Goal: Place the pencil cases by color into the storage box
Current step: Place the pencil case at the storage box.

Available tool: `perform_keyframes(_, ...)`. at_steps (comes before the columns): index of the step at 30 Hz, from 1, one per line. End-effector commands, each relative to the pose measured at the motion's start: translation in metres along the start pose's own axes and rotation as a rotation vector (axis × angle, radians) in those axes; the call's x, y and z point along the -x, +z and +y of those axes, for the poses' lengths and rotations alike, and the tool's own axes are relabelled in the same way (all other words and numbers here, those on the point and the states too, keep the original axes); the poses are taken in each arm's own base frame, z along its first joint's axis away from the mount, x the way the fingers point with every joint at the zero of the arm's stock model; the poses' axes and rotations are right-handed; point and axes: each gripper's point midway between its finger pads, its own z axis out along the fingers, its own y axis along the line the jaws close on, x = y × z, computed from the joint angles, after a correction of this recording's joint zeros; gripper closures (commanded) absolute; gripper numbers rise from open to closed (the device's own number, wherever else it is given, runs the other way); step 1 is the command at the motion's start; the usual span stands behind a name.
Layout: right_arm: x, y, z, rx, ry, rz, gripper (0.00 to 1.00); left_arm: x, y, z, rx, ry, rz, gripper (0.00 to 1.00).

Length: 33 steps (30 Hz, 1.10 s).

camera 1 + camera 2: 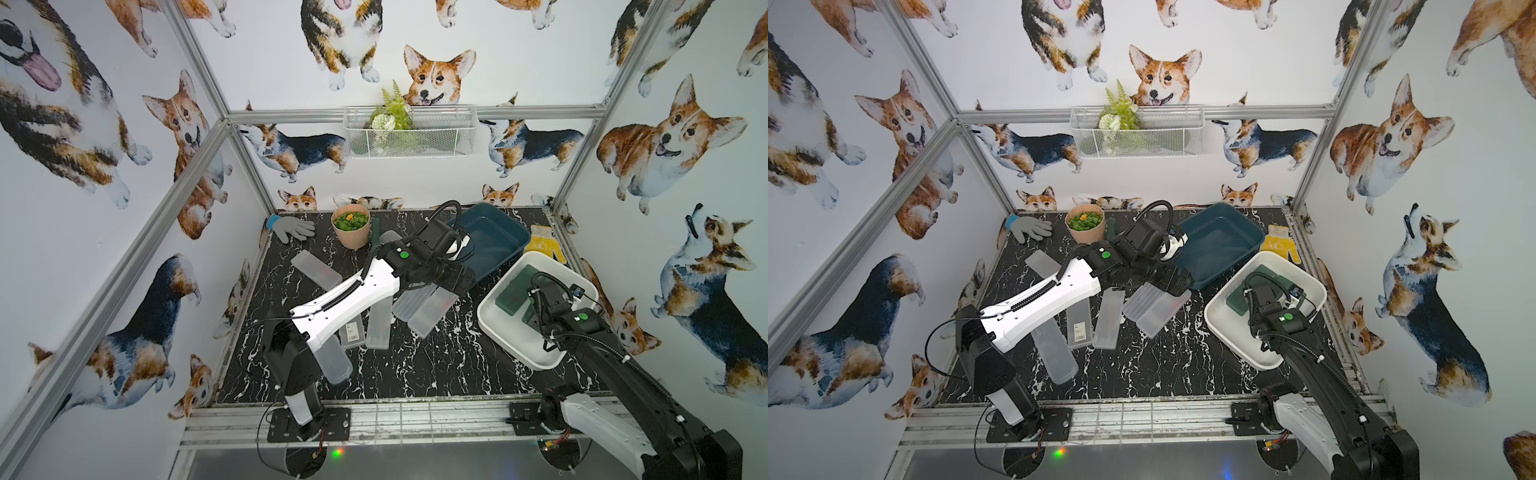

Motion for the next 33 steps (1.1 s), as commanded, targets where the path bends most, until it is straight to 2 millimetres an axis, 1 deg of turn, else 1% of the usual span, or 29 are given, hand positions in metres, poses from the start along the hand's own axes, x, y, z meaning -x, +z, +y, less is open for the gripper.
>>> perform_keyframes(1,0.024,-0.001,0.018,0.028,0.044,-0.081,0.43,0.006,-0.005,-0.002,-0.006,0.020,-0.027,0.05)
perform_keyframes(7,0.037,0.007,0.042,0.040,0.054,-0.089,0.43,0.005,-0.008,0.002,0.015,0.025,-0.025,0.05)
perform_keyframes(11,0.037,0.018,0.062,0.039,0.040,-0.057,0.44,0.006,-0.011,0.007,0.027,0.015,-0.028,0.05)
perform_keyframes(16,0.039,0.025,0.087,0.042,0.016,-0.063,0.44,0.005,-0.016,0.013,0.038,0.005,-0.031,0.05)
perform_keyframes(21,0.032,0.034,0.099,0.019,0.005,-0.044,0.44,0.004,-0.020,0.015,0.037,0.008,-0.036,0.05)
perform_keyframes(23,0.030,0.036,0.103,0.018,-0.001,-0.044,0.43,0.002,-0.017,0.015,0.035,0.010,-0.034,0.05)
perform_keyframes(25,0.026,0.040,0.104,0.009,-0.002,-0.033,0.43,0.005,-0.029,0.011,0.011,0.019,-0.068,0.05)
perform_keyframes(33,0.010,0.053,0.108,0.014,0.007,0.011,0.42,0.005,-0.047,-0.002,-0.071,0.083,-0.161,0.03)
